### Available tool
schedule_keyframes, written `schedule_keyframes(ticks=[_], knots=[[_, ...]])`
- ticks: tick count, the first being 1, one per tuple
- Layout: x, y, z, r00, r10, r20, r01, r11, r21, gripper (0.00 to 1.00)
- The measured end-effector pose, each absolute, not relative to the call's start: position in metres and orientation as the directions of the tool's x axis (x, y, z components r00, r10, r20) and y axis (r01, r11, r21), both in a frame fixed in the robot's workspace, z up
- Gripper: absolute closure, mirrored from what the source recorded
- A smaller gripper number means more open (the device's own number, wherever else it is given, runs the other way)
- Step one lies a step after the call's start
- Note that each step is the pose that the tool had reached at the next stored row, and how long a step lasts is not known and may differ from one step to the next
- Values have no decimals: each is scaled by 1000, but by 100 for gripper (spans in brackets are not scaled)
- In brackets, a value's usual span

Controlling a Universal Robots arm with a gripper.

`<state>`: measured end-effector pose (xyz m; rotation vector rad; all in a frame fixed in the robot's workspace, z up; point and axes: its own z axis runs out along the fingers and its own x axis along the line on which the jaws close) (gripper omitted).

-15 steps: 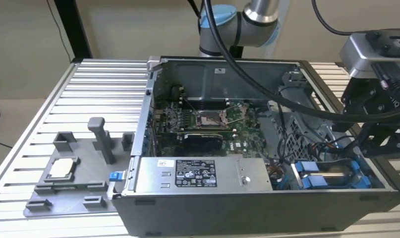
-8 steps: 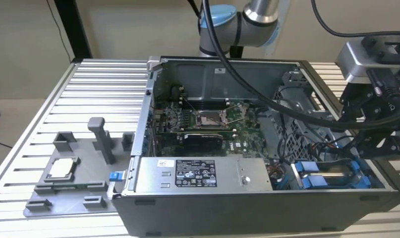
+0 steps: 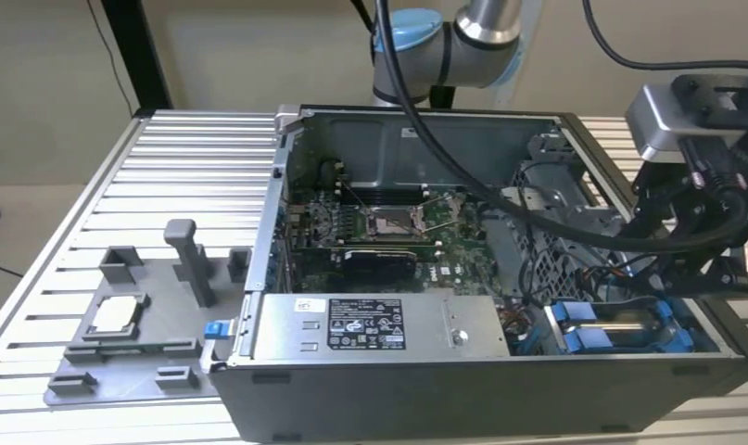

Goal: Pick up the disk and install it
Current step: 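Insert the disk into the insertion slot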

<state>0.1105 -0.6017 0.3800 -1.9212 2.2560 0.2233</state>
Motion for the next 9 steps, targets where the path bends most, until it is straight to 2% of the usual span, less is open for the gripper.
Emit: schedule_keyframes(ticks=[2, 9], knots=[[111, -602, 378, -159, -959, -236, -987, 162, 5, 0], [110, -602, 365, -250, -939, -237, -966, 257, 2, 0]])
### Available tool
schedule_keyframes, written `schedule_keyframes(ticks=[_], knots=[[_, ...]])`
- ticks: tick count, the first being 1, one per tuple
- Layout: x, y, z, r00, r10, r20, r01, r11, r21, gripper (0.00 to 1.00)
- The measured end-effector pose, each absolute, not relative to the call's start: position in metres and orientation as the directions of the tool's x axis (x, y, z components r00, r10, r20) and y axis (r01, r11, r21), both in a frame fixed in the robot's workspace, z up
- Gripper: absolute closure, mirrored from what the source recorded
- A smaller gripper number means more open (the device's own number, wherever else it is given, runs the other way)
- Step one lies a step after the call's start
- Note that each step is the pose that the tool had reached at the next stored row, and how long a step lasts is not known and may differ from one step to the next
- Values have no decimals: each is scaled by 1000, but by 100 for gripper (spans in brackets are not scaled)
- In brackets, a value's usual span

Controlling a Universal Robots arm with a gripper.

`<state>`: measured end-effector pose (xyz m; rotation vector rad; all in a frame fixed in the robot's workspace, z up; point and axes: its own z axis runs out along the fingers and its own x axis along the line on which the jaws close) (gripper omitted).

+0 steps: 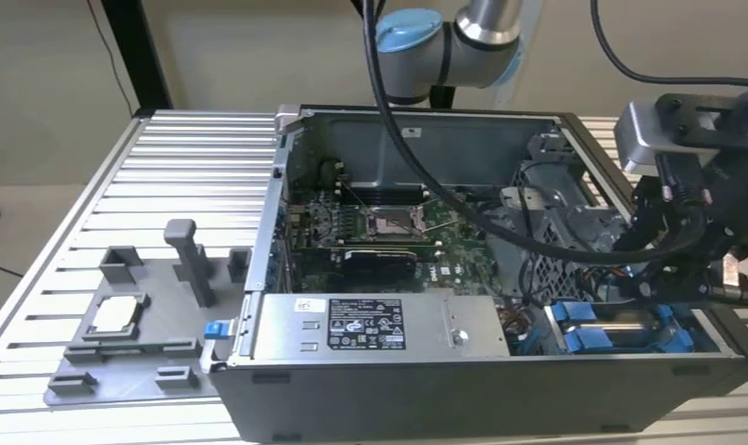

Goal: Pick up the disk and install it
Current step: 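Insert the disk into the insertion slot, then insert the first disk wire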

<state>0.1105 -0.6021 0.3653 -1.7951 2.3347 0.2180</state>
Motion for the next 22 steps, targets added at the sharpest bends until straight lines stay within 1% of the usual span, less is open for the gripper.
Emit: schedule_keyframes(ticks=[5, 8, 11, 14, 16, 22], knots=[[111, -602, 358, -286, -927, -241, -956, 294, 3, 0], [110, -602, 356, -290, -924, -252, -954, 299, 3, 0], [110, -602, 355, -288, -918, -273, -954, 298, 4, 0], [110, -602, 353, -287, -909, -302, -954, 298, 11, 0], [110, -602, 353, -288, -905, -313, -954, 298, 15, 0], [109, -603, 352, -286, -904, -317, -955, 296, 16, 0]])
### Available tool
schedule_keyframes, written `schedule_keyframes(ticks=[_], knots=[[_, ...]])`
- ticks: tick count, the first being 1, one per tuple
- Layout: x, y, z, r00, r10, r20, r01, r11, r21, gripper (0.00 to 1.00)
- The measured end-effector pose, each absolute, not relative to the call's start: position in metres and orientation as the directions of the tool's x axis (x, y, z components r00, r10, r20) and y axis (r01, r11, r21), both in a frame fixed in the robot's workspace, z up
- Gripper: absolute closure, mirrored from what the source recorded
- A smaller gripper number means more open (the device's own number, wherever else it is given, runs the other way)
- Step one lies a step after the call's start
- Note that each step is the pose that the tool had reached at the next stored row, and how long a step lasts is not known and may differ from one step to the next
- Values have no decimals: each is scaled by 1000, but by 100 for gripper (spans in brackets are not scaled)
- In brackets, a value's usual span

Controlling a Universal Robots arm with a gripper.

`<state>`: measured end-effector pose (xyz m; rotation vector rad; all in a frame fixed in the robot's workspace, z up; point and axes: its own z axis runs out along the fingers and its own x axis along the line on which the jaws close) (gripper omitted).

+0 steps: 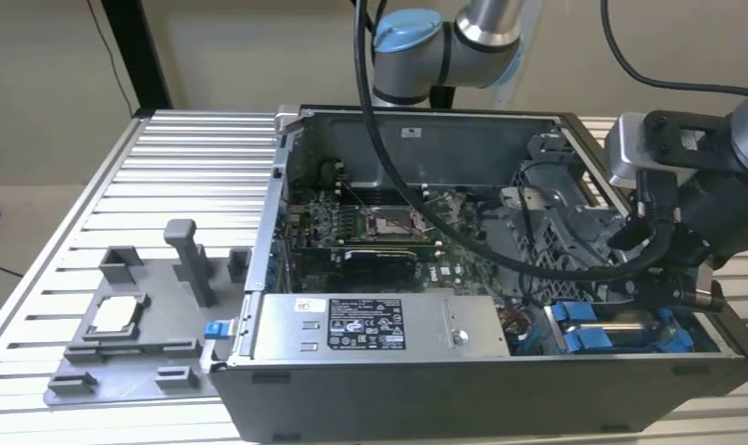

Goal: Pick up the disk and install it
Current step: 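Insert the first disk wire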

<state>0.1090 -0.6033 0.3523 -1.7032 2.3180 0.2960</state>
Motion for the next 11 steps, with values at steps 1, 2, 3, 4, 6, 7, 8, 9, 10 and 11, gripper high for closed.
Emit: schedule_keyframes(ticks=[1, 2, 3, 4, 6, 7, 8, 9, 10, 11], knots=[[107, -603, 352, -283, -905, -317, -956, 293, 16, 0], [106, -603, 352, -279, -907, -317, -957, 289, 16, 0], [104, -604, 352, -274, -908, -317, -959, 284, 16, 0], [103, -604, 352, -270, -909, -317, -960, 279, 16, 0], [102, -605, 352, -267, -910, -317, -961, 276, 16, 0], [102, -606, 352, -267, -910, -317, -961, 276, 16, 0], [102, -606, 352, -266, -910, -317, -961, 275, 16, 0], [102, -607, 351, -266, -910, -317, -961, 275, 16, 0], [102, -608, 351, -265, -911, -317, -962, 274, 16, 0], [102, -608, 350, -264, -911, -318, -962, 273, 16, 0]])
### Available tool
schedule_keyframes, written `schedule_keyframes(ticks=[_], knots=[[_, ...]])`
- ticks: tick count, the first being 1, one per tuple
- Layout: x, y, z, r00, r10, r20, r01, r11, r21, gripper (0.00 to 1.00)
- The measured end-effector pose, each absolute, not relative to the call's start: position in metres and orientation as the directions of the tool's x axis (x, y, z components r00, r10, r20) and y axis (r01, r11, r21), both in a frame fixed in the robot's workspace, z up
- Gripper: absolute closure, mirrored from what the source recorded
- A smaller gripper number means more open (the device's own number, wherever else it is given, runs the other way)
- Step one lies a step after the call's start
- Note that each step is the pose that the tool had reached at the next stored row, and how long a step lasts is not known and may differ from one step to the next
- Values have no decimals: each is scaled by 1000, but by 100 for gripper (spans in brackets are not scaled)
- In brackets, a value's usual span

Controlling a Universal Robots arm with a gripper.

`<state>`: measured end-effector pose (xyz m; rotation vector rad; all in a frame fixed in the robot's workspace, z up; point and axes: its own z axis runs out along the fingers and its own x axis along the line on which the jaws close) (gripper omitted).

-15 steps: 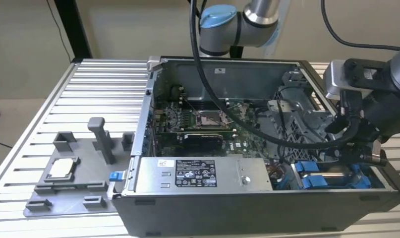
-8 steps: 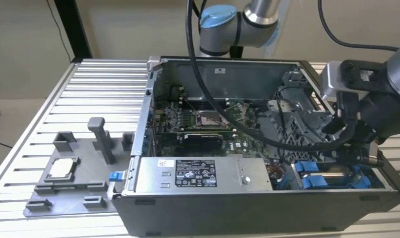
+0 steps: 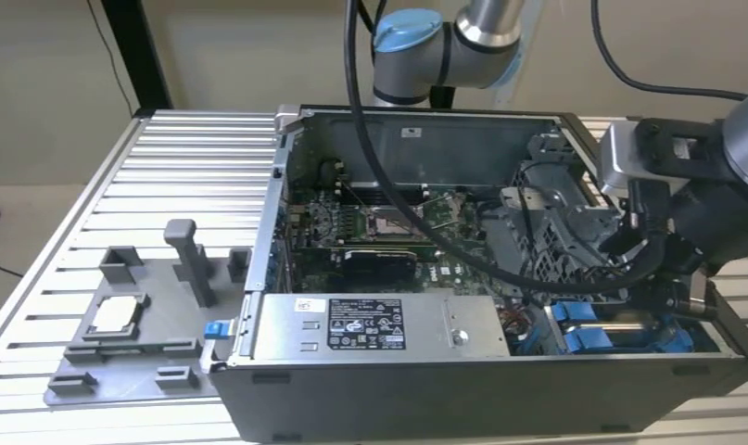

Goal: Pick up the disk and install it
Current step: 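Insert the first disk wire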

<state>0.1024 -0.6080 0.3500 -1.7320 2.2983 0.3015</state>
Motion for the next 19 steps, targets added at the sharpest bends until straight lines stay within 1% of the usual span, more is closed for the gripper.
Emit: schedule_keyframes(ticks=[19], knots=[[102, -609, 348, -245, -916, -319, -967, 253, 16, 0]])
